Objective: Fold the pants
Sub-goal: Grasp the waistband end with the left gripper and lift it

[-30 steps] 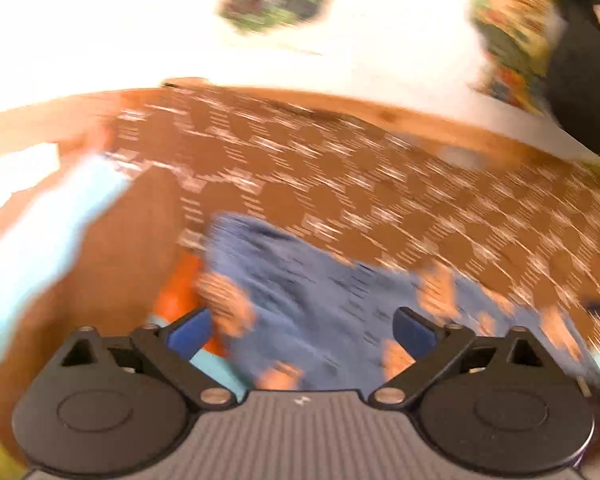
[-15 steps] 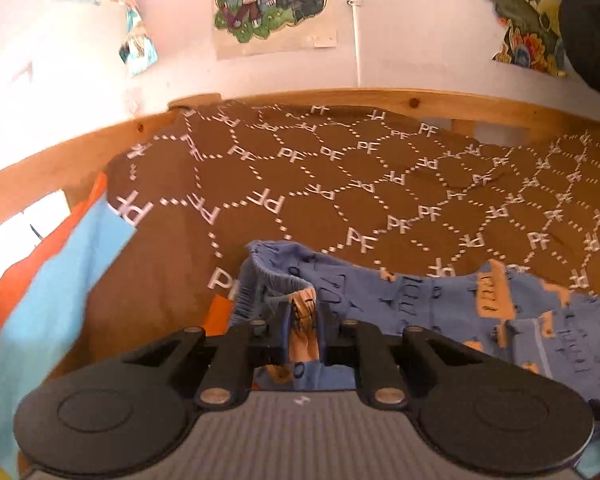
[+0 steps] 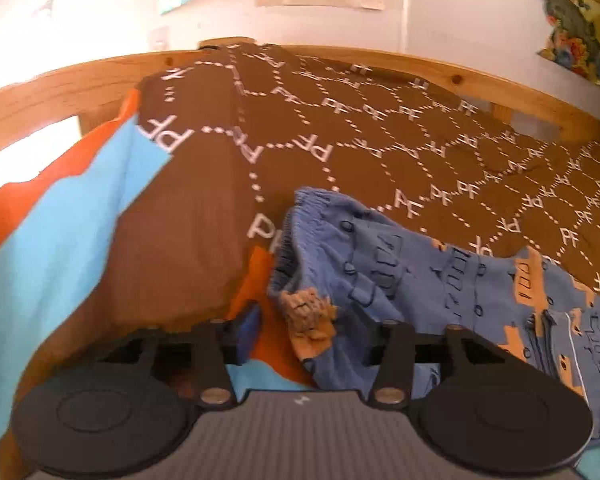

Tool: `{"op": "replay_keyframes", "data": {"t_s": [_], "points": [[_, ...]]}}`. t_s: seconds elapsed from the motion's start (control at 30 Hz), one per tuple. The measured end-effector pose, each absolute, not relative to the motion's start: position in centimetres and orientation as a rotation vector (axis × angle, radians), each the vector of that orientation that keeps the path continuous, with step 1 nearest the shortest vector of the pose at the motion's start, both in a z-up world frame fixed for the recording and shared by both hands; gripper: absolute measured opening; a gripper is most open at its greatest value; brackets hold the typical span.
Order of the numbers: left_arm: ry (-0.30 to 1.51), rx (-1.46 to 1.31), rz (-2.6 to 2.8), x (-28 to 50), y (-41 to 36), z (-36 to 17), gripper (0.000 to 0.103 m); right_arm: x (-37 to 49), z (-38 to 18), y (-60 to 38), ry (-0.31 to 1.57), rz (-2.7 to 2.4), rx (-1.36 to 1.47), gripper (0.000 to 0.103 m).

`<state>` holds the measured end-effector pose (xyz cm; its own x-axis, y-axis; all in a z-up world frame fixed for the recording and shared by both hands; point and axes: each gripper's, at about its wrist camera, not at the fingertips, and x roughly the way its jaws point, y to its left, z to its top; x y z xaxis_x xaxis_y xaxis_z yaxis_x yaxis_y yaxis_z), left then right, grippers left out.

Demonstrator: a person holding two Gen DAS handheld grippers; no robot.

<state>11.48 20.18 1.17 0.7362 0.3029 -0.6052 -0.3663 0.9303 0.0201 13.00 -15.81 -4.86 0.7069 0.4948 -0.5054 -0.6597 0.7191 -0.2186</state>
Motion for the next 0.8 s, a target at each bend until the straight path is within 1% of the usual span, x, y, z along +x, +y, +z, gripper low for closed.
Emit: {"op": "replay_keyframes", "data": {"t_s": [0.1,0.3,0.37,0.43,0.47,0.6,0.7,0.8], "points": [[0.639,-0.119,0.359,12.0,20.4,1.0,0.058,13.0,-4.9,-15.8,0.436,0.661,-0.404,0.102],[0.575,-0.258,0.324,11.0,21.9,1.0,0.060,13.0,-4.9,-15.8,0.436,0.662,-0.404,0.102],[0.561,-0.291,0.324,10.8,22.5,0.9,0.055,13.0,-5.0,-15.9,0.437,0.662,-0.402,0.102],[0.561,-0.317,0.346,10.6,23.0,0.9,0.037,13.0,-5.0,-15.9,0.438,0.662,-0.402,0.102],[0.564,-0.330,0.354,10.6,23.3,0.9,0.033,13.0,-5.0,-15.9,0.438,0.662,-0.402,0.102],[0.589,-0.344,0.365,10.9,23.5,1.3,0.027,13.0,-5.0,-15.9,0.438,0.662,-0.402,0.102],[0.593,-0.325,0.391,11.1,22.8,1.6,0.019,13.1,-5.0,-15.9,0.438,0.662,-0.402,0.102],[0.585,-0.271,0.416,11.2,21.6,1.9,0.016,13.1,-5.0,-15.9,0.438,0.662,-0.402,0.102]]}}
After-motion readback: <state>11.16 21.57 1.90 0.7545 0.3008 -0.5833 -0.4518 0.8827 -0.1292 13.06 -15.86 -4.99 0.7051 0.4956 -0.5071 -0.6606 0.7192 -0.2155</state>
